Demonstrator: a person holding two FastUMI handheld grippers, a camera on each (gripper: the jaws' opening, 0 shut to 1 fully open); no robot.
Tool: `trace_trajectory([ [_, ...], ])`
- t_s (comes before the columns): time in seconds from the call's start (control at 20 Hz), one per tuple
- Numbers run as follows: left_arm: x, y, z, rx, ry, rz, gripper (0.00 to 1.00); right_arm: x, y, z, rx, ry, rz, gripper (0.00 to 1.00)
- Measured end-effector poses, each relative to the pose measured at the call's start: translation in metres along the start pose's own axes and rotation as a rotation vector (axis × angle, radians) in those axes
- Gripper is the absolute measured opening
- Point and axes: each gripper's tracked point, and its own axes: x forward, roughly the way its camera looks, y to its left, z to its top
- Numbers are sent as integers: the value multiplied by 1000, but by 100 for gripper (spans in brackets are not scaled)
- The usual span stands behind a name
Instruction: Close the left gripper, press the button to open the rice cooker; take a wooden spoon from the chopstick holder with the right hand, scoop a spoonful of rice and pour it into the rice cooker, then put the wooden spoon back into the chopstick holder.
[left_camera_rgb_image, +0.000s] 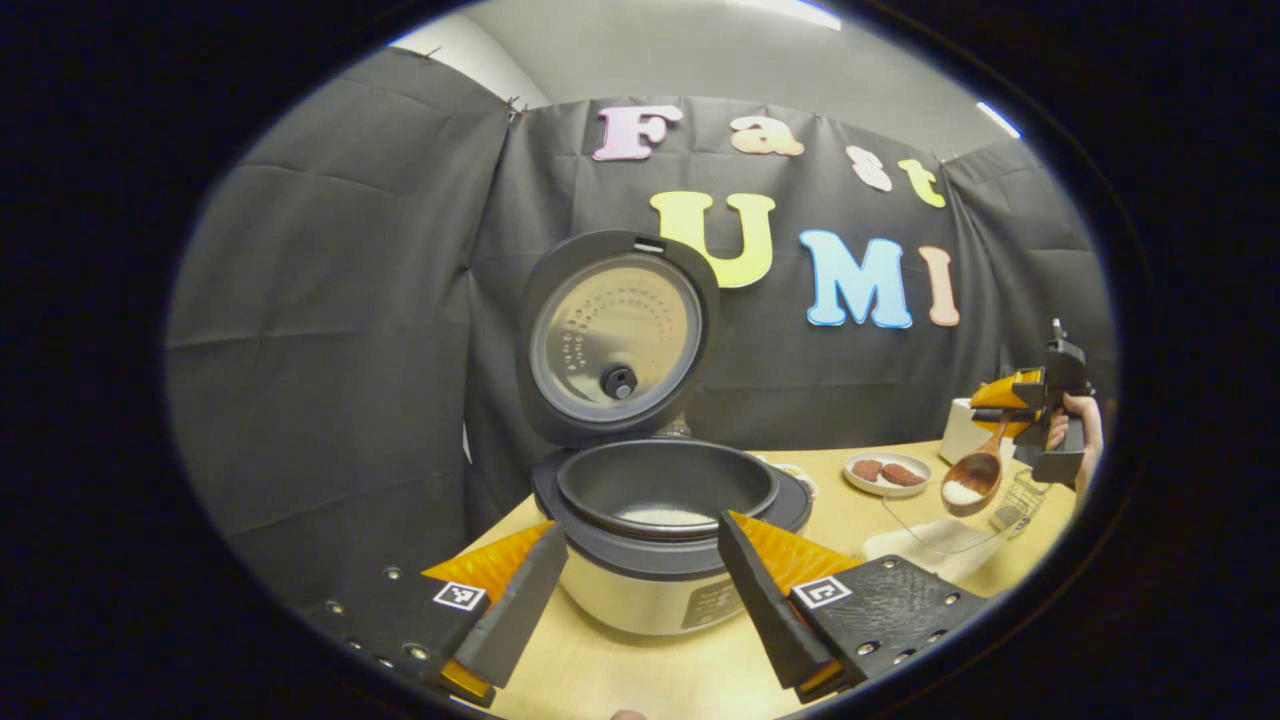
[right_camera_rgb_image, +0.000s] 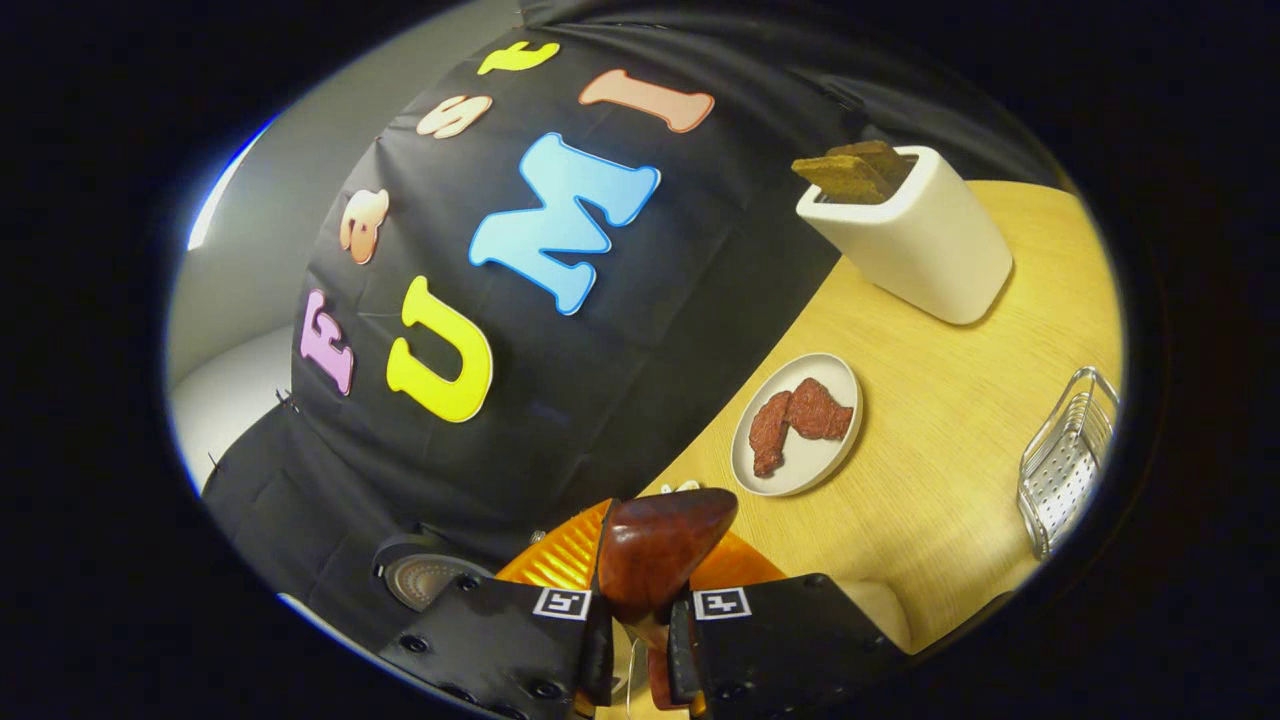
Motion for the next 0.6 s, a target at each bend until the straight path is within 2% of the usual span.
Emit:
trace_trajectory([
  [0.2, -3, 7, -1, -6, -4, 10, 95, 20, 19, 0, 130, 2, 46, 23],
  [0.35, -5, 15, 3, 17, -22, 28, 95, 30, 33, -6, 171, 8, 49, 23],
  [0.6, -11, 18, 6, 26, -35, 29, 95, 46, 84, -19, 196, 40, 119, 23],
])
